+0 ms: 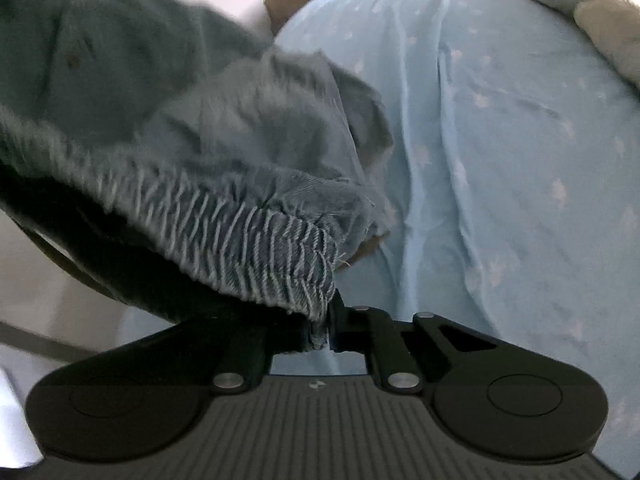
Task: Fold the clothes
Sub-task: 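Lift the waistband with the left tool while the right tool grasps the trousers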
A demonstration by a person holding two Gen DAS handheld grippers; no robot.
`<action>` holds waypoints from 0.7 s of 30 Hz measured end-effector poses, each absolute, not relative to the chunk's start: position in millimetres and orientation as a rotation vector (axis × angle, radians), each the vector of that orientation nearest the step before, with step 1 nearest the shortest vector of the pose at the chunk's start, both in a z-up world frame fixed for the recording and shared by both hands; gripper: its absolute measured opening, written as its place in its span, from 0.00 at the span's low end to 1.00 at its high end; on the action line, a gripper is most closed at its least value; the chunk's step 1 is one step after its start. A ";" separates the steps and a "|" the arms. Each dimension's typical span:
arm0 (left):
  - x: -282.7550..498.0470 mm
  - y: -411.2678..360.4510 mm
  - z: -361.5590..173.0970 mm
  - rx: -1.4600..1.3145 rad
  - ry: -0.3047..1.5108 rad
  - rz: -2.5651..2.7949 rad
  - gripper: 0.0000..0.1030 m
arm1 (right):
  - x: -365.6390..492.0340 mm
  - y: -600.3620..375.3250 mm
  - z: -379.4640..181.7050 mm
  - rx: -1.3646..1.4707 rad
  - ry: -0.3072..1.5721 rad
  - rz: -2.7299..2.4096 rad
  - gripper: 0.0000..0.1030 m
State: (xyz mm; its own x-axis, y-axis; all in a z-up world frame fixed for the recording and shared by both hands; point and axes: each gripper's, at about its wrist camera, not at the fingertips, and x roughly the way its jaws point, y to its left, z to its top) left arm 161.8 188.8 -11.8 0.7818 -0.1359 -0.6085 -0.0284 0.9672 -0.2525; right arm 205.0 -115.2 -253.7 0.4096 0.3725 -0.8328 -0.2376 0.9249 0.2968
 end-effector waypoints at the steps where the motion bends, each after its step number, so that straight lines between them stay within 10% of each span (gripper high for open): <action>1: 166.1 186.1 -8.7 -0.257 0.663 -0.066 0.03 | 200.0 -124.1 -246.0 0.175 1.073 0.390 0.08; 21: 232.8 -87.3 37.3 -0.138 0.549 -0.365 0.03 | 97.1 -354.2 -153.6 0.719 0.853 0.348 0.07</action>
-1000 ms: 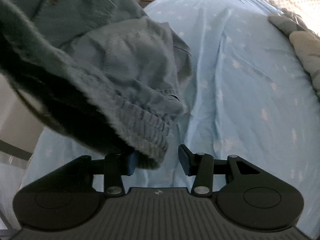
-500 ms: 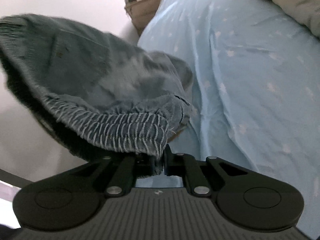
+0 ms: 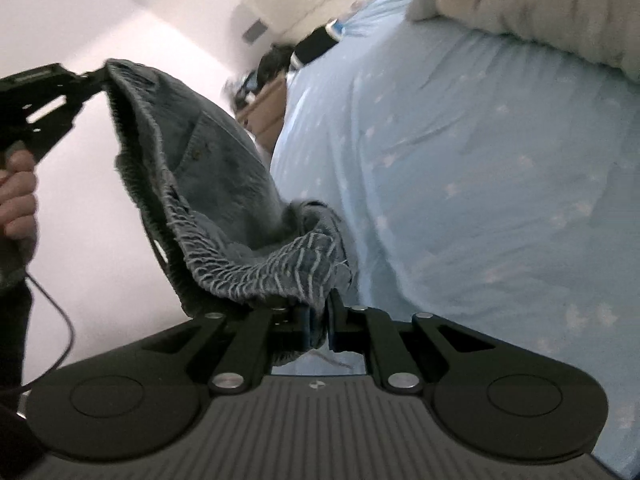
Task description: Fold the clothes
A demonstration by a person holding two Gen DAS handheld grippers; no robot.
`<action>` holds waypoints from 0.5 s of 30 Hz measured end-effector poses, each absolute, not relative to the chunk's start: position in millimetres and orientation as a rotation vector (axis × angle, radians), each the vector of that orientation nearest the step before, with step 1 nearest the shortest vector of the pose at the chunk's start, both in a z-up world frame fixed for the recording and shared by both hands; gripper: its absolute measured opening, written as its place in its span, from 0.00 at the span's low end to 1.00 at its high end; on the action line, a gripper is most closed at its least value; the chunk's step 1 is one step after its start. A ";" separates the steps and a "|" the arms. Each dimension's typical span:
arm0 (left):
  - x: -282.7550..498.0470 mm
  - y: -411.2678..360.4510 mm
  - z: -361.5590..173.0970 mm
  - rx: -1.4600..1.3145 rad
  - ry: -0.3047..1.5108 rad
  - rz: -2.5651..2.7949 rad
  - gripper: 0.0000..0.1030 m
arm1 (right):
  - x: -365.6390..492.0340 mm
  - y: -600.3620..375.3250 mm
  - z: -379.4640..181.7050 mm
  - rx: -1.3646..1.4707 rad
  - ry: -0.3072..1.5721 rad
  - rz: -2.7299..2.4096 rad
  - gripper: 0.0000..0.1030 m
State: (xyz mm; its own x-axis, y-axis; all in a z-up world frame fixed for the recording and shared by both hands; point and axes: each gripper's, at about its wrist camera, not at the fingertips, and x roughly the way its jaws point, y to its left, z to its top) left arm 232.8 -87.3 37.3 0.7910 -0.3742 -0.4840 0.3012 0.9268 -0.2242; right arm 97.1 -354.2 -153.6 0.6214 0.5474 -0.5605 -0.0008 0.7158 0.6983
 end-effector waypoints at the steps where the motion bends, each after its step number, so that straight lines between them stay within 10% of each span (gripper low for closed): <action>1: 236.1 -108.3 36.6 -0.132 0.554 -0.369 0.03 | 96.1 -368.1 -155.1 0.730 0.847 0.349 0.07; 15: 307.3 -367.7 -46.2 0.033 0.714 -0.461 0.03 | 79.9 -547.7 -204.5 0.956 0.808 0.135 0.07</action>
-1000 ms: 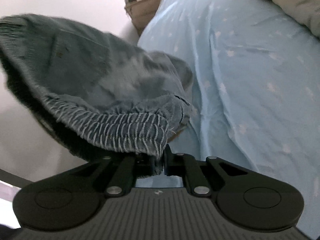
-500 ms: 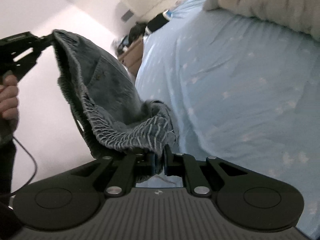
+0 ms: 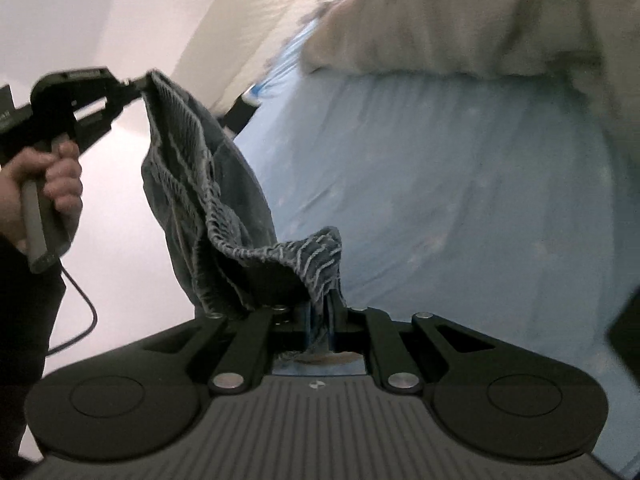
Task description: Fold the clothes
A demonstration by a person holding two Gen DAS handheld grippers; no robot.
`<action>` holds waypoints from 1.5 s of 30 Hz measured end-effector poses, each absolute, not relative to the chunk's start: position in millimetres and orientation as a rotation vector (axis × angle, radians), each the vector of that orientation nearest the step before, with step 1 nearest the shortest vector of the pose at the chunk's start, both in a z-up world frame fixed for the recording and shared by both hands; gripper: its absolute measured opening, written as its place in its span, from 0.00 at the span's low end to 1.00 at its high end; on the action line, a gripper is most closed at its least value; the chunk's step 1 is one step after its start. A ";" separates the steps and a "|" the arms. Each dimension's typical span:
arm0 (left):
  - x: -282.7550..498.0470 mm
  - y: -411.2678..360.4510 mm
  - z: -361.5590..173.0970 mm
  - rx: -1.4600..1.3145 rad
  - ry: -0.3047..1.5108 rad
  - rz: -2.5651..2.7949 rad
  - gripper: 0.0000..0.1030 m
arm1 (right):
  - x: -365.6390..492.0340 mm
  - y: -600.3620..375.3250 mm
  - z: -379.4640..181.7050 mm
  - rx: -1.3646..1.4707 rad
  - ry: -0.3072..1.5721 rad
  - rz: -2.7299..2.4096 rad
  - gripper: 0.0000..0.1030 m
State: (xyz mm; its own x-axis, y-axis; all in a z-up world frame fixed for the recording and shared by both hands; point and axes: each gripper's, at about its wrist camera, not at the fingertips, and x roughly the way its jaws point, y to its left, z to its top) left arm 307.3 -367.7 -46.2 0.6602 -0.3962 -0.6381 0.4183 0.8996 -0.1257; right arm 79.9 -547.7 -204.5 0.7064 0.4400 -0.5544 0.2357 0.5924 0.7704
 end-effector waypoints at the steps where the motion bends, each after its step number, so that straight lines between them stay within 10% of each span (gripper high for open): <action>1: 312.6 -383.3 -57.0 0.047 0.730 -0.467 0.03 | 79.4 -558.4 -211.1 0.975 0.805 0.106 0.07; 21: 358.6 -531.6 -278.7 0.239 0.999 -0.590 0.10 | 63.2 -637.5 -332.5 1.039 0.962 -0.377 0.04; 25: 354.5 -530.5 -269.5 0.226 1.001 -0.602 0.49 | 55.2 -650.9 -320.6 0.994 0.969 -0.367 0.05; 45: 287.0 -298.1 -165.8 0.045 0.961 -0.338 0.51 | 134.6 -526.9 -271.7 0.629 1.049 0.036 0.09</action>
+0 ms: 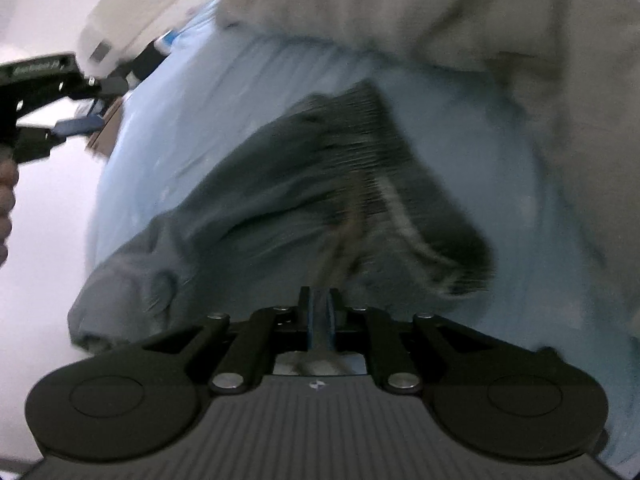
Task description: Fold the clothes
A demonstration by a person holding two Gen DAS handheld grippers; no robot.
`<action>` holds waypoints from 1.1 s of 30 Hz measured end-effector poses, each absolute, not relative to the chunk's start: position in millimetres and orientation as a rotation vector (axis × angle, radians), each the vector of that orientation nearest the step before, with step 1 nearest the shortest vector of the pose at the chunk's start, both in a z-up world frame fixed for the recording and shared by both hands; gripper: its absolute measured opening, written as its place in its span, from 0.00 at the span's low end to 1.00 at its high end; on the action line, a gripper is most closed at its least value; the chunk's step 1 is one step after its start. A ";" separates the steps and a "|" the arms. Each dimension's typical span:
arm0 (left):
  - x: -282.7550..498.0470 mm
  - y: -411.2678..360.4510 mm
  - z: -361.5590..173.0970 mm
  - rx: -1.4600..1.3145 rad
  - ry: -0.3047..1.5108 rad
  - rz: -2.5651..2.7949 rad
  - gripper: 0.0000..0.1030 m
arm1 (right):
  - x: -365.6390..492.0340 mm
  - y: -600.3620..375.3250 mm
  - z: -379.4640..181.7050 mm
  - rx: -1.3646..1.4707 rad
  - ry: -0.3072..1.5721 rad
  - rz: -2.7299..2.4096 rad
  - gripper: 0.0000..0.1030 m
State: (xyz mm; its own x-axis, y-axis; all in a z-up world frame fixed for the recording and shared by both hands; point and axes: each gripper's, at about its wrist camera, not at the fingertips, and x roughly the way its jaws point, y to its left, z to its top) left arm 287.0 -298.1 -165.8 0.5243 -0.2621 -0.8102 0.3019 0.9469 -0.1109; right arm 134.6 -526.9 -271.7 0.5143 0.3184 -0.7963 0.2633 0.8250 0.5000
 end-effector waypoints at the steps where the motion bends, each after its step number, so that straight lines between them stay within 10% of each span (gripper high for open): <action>1: 281.4 -273.8 -167.5 0.022 0.972 -0.305 0.51 | 138.7 -515.2 -267.8 0.618 1.055 0.056 0.10; 16: 221.0 78.2 -219.9 -0.295 1.101 0.156 0.50 | 185.7 -314.6 -250.4 0.524 1.213 0.167 0.24; 33: 249.2 230.4 -299.1 -1.103 1.117 0.247 0.53 | 252.6 -291.1 -288.9 0.823 1.266 -0.155 0.57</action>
